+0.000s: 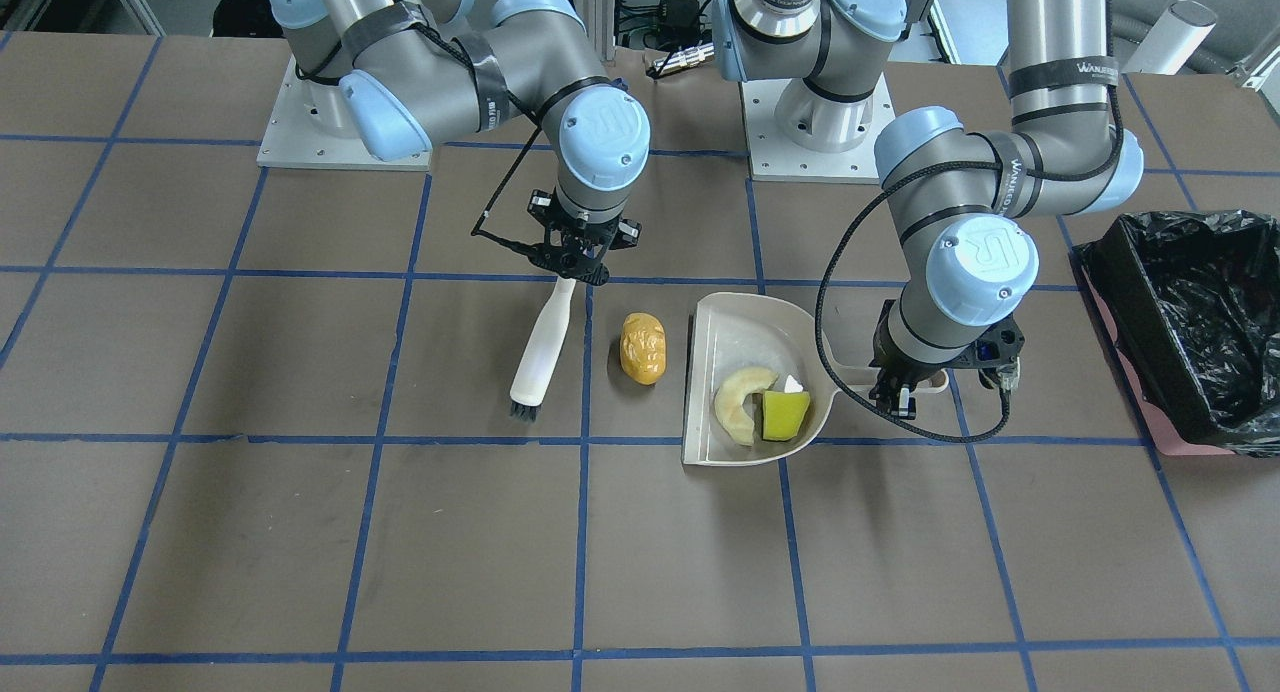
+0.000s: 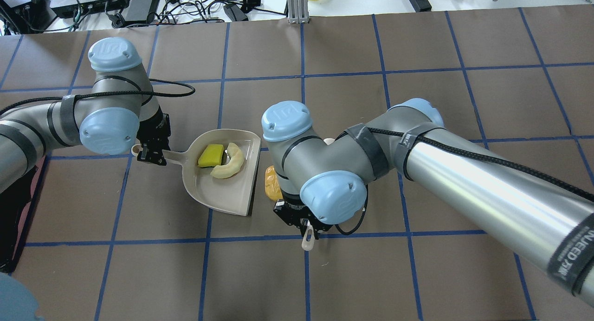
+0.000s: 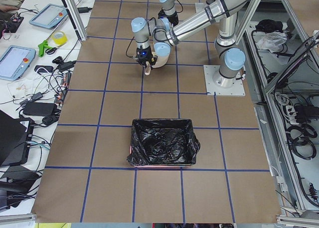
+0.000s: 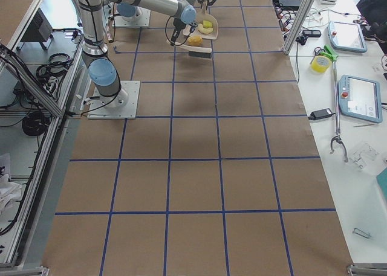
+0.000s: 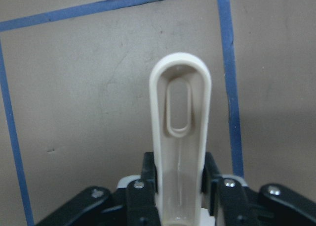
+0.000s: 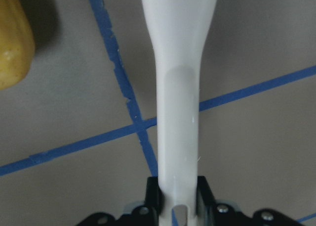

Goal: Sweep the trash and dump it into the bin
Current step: 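Sweep the yellow potato toy into the dustpan with the right gripper's brush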

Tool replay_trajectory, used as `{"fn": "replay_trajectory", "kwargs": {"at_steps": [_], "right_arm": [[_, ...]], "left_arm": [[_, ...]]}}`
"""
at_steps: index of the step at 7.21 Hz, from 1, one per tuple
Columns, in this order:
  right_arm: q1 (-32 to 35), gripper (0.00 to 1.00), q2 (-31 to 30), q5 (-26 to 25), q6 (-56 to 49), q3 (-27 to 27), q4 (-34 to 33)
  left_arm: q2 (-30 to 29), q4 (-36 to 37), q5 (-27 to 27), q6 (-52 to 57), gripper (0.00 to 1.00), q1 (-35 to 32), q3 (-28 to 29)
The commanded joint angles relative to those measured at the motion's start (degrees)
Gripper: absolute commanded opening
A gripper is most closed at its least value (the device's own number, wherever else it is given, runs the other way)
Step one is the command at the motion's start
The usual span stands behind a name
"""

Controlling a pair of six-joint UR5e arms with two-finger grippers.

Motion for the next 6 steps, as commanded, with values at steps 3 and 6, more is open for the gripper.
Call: {"fn": "replay_trajectory", "kwargs": {"at_steps": [3, 6], "right_arm": [[5.75, 0.04, 4.52, 5.21, 10.93, -1.57, -7.21], [6.36, 0.04, 7.25, 5.3, 9.36, -6.57, -7.03]], "left_arm": [[0.01, 0.0, -0.05, -0.03, 0.0, -0.14, 0.06], [0.01, 0.09, -0.05, -0.03, 0.0, -0.14, 0.15]]}}
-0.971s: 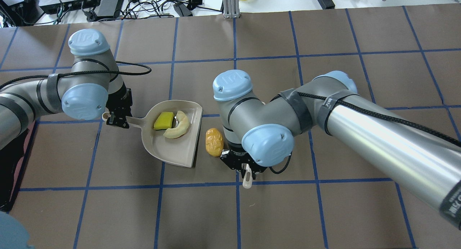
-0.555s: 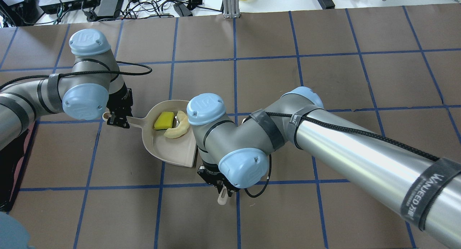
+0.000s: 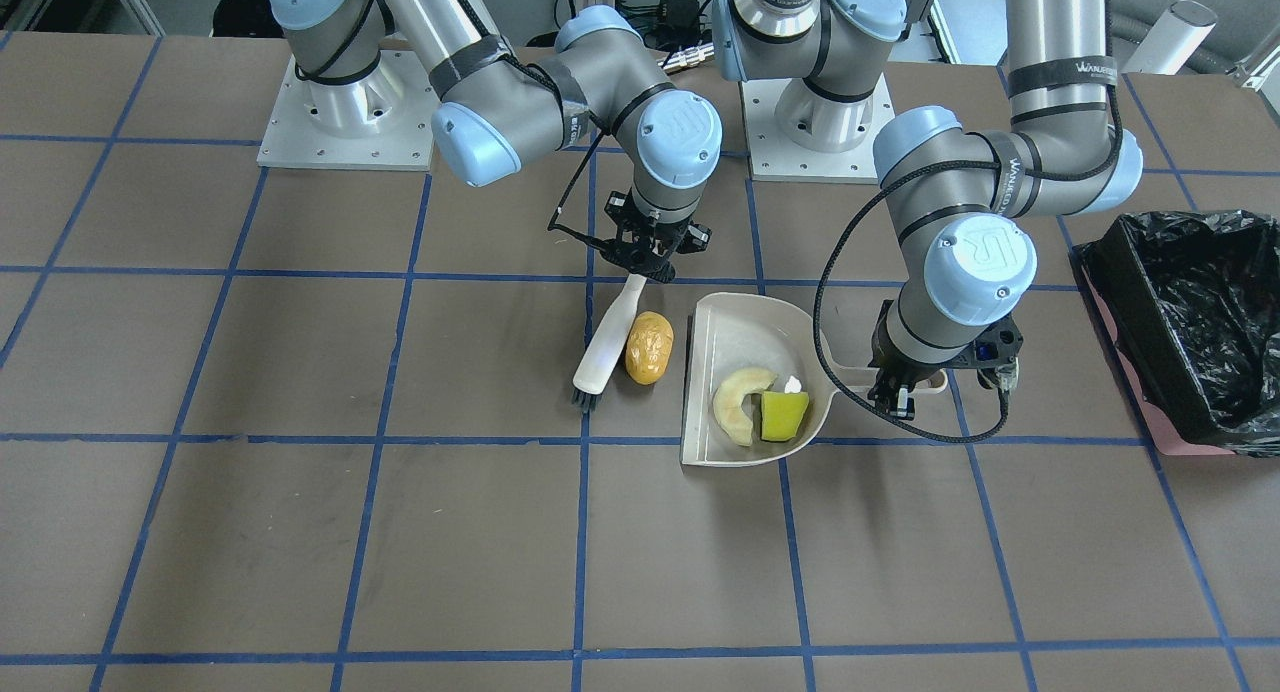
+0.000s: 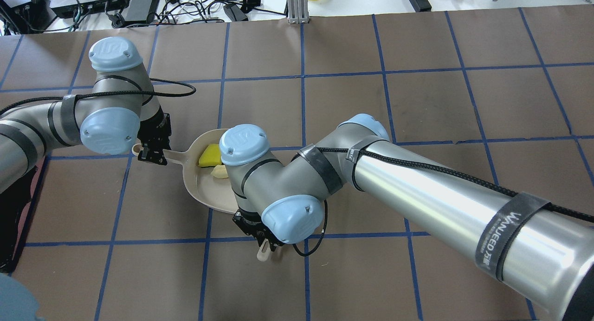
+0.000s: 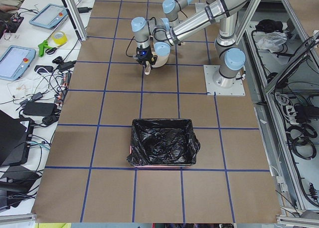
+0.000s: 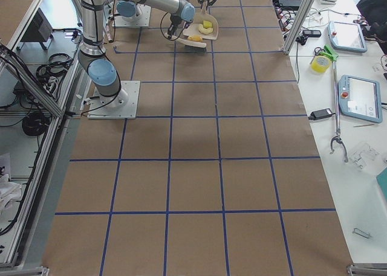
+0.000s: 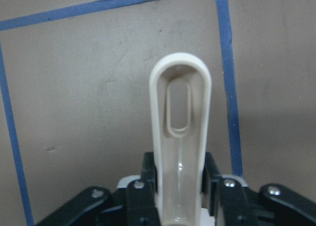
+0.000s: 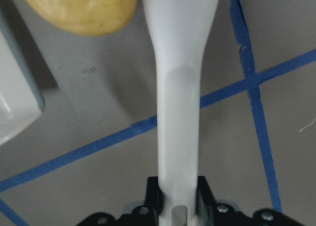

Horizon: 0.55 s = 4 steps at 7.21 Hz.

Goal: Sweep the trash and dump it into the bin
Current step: 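Sweep the yellow potato toy into the dustpan with the right gripper's brush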

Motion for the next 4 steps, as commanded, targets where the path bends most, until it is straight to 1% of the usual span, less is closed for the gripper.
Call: {"fn": "replay_trajectory", "kwargs": {"at_steps": [1, 4], "right_arm": [[1.77, 0.04, 2.34, 0.05, -2.04, -3.69, -0.25], [3.53, 0.05, 7.52, 0.05, -3.88, -10.71, -0.77]], "left_arm": [[0.0, 0.03, 0.0, 0.0, 0.0, 0.0, 0.04], [0.09, 0.03, 0.0, 0.0, 0.0, 0.0, 0.21]]}}
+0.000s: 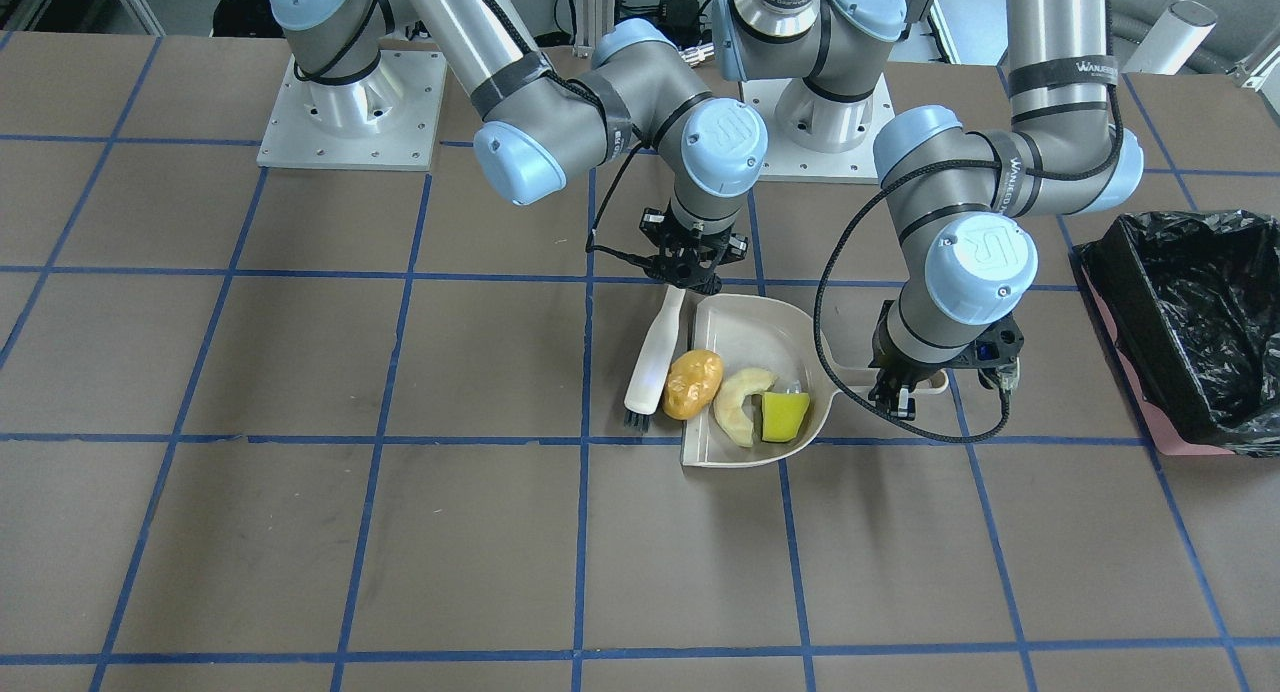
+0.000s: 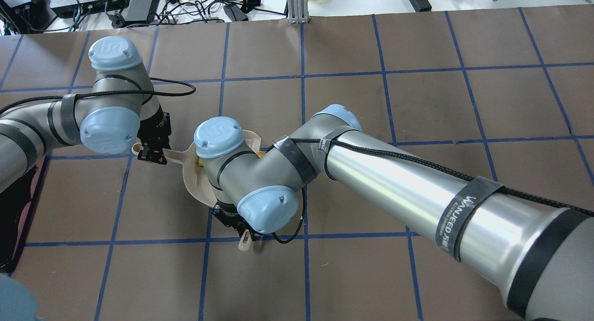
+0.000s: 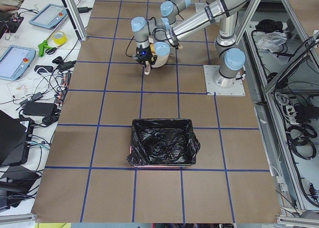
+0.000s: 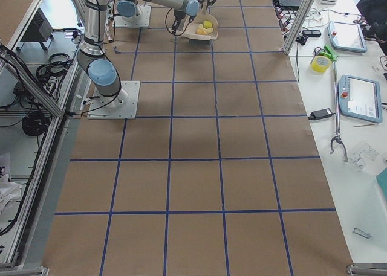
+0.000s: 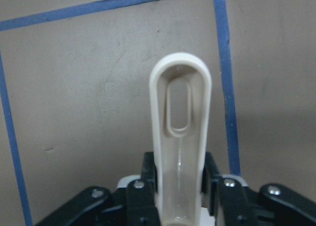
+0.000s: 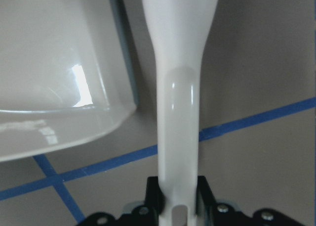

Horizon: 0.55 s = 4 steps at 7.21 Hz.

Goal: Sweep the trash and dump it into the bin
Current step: 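Sweep the yellow potato toy into the dustpan with the right gripper's brush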

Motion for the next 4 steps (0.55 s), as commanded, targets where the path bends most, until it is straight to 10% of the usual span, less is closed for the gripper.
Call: {"fn": "replay_trajectory", "kwargs": {"at_steps": [1, 4], "right_arm": [[1.59, 0.05, 3.64, 0.61, -2.77, -5.37, -0.7], [1.6, 0.05, 3.83, -0.17, -9.81, -6.1, -0.27]], "left_arm": [[0.03, 0.0, 0.0, 0.0, 0.0, 0.0, 0.07], [0.12, 0.09, -0.09, 0.0, 0.0, 0.0, 0.34]]}}
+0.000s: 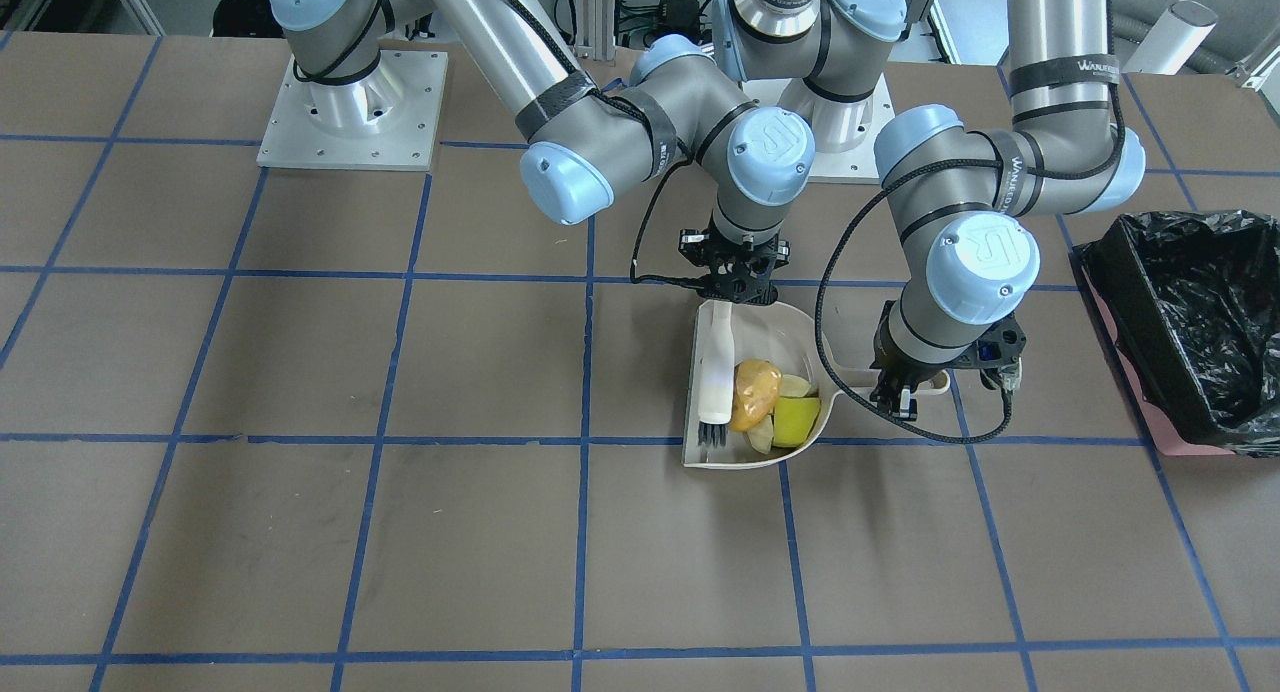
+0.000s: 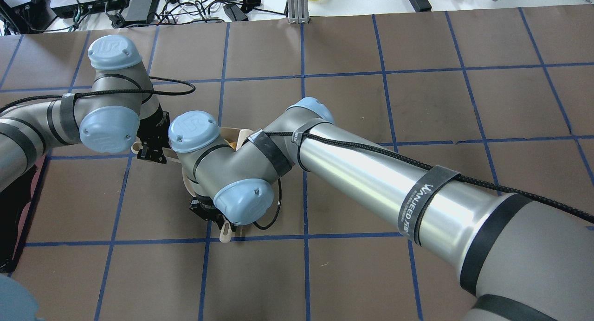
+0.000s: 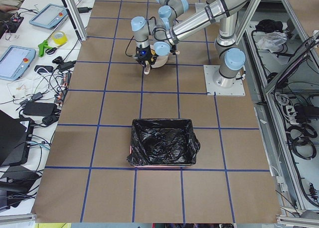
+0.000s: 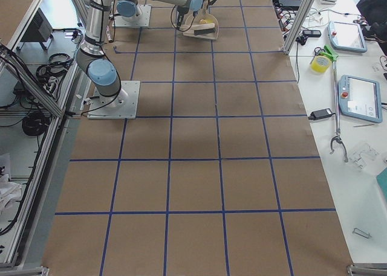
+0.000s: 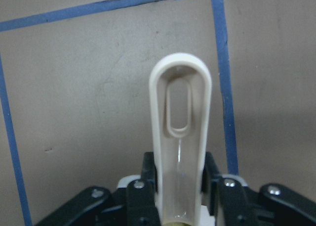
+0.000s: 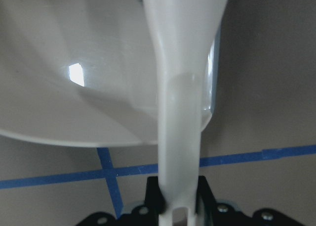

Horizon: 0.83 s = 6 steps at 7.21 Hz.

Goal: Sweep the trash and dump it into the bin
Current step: 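Sweep the yellow potato toy into the dustpan with the right gripper's brush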

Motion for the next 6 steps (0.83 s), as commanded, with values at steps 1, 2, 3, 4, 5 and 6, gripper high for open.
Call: {"fn": "replay_trajectory", "kwargs": {"at_steps": [1, 2, 3, 4, 5, 6], "right_arm": [[-0.01, 0.05, -0.33, -0.75, -2.09, -0.26, 0.91], [-0.18, 0.05, -1.2, -1.44, -2.09, -0.26, 4.13], [-0.53, 0.05, -2.51, -2.41, -2.35, -0.17, 6.16], [-1.06, 0.05, -3.66, -2.5, -2.44, -0.17, 8.53], [-1.67, 0.05, -4.89, -2.85, -3.65, -0.08, 10.91], [-2.81, 0.05, -6.47, -4.16, -5.76, 0.53, 13.98]], "left_arm": [[0.33, -0.02, -0.21, 0.0, 0.0, 0.0, 0.11], [0.34, -0.02, -0.29, 0.0, 0.0, 0.0, 0.11], [0.34, -0.02, -0.64, 0.09, 0.0, 0.09, 0.2], [0.42, 0.07, -0.82, 0.09, 0.0, 0.17, 0.2], [0.51, 0.07, -1.34, 0.09, 0.0, 0.35, 0.29], [0.86, -0.02, -3.53, 0.09, 0.0, 0.61, 0.72]]}}
